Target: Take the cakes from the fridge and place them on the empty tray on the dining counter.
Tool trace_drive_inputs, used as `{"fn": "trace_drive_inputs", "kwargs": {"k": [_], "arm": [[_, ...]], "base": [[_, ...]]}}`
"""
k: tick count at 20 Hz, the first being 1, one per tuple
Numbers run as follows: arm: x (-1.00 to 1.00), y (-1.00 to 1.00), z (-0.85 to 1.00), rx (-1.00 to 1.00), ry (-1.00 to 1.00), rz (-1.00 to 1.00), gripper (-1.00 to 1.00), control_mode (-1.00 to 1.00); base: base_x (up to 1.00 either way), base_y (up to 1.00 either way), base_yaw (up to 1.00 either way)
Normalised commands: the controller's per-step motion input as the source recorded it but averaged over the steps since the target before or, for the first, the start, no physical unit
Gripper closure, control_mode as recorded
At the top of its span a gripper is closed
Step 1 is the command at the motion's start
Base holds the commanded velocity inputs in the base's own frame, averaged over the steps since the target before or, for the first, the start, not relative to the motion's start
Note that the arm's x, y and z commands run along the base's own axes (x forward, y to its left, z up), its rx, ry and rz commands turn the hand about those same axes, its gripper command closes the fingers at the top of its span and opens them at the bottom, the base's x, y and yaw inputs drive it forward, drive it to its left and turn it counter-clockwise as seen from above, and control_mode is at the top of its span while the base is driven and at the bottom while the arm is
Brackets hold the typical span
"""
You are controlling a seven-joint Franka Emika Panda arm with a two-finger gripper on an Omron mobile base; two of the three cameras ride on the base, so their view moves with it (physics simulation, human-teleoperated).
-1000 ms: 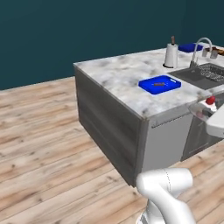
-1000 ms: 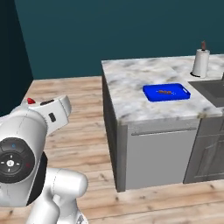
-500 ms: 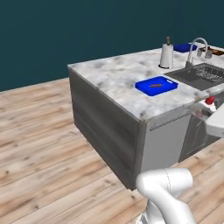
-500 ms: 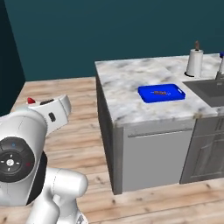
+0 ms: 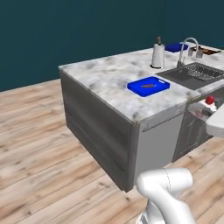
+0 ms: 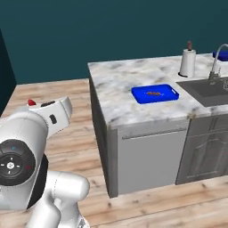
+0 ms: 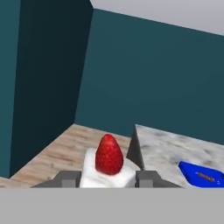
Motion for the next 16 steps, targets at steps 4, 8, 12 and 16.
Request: {"fn": "trace_drive_inputs", "kwargs": {"k": [4, 8, 12, 16], "arm": [[0.00, 0.00, 0.00, 0.00, 0.00, 0.00, 1.00, 1.00], [0.00, 0.00, 0.00, 0.00, 0.00, 0.00, 1.00, 1.00], [0.00, 0.00, 0.00, 0.00, 0.00, 0.00, 1.00, 1.00], [0.00, 0.00, 0.00, 0.00, 0.00, 0.00, 1.00, 1.00]], "base": [[0.15, -0.68, -0.11], [0.29, -1.00, -0.05], [0.28, -1.00, 0.00], [0.18, -1.00, 0.00]]}}
